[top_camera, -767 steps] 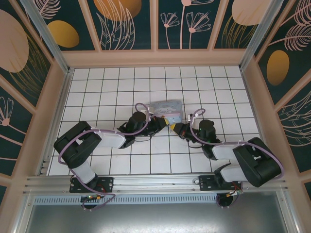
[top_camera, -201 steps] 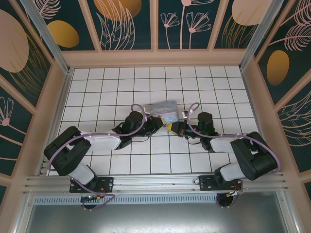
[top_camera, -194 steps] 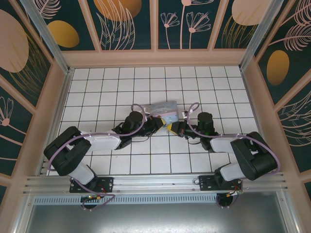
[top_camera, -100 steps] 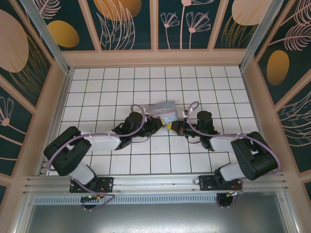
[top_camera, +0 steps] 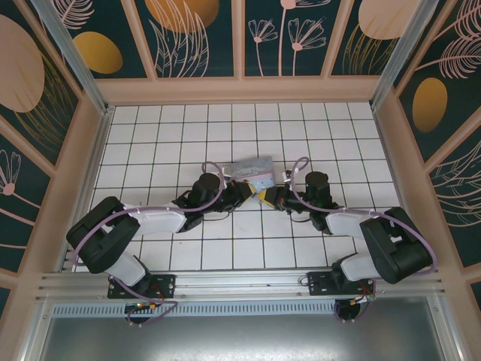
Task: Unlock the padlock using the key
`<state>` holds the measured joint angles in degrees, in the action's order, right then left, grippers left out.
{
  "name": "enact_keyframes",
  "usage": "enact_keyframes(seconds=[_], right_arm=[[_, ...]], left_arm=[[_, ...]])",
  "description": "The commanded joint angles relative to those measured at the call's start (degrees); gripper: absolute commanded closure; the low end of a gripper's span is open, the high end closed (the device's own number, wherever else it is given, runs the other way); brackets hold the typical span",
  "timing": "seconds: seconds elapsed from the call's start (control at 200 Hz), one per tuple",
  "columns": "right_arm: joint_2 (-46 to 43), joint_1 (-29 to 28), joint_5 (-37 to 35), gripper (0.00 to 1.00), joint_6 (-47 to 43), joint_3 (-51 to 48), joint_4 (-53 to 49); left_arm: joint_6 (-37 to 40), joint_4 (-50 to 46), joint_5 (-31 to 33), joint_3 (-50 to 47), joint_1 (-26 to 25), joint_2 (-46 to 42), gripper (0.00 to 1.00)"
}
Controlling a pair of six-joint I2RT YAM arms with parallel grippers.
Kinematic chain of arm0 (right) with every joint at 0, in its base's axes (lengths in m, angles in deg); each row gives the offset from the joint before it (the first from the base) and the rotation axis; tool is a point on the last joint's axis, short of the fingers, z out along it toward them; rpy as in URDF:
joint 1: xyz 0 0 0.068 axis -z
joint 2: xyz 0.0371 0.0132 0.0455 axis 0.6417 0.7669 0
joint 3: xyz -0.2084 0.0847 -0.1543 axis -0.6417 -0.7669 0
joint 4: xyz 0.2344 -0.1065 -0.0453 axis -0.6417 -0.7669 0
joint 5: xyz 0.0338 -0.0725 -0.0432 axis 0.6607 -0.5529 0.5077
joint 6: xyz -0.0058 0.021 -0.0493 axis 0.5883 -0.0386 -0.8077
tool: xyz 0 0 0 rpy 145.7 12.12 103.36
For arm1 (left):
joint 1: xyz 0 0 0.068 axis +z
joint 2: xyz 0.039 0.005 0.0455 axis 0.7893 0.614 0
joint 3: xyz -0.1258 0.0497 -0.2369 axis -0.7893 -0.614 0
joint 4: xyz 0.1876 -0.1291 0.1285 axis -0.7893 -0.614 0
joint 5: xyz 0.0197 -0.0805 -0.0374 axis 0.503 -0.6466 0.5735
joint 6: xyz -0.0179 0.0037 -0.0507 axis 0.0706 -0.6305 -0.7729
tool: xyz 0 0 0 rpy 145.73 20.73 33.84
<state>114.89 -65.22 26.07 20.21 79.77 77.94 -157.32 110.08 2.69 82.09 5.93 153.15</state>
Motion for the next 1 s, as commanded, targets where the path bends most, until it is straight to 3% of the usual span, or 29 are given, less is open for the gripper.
enact_keyframes(seconds=[0.0, 0.52, 0.991], right_arm=[[-1.5, -1.1, 0.0, 1.00, -0.7, 1.4, 1.0], [-3.5, -1.3, -2.8, 1.00, -5.7, 2.3, -9.6], [-3.5, -1.2, -2.3, 1.00, -5.4, 4.4, -9.9]], left_arm=[[1.7, 3.3, -0.1, 0.4, -0.3, -1.8, 1.00], [1.8, 2.3, 0.8, 0.6, -0.3, -1.9, 1.00], [1.9, 2.6, 0.6, 1.0, -0.2, -1.4, 1.00]])
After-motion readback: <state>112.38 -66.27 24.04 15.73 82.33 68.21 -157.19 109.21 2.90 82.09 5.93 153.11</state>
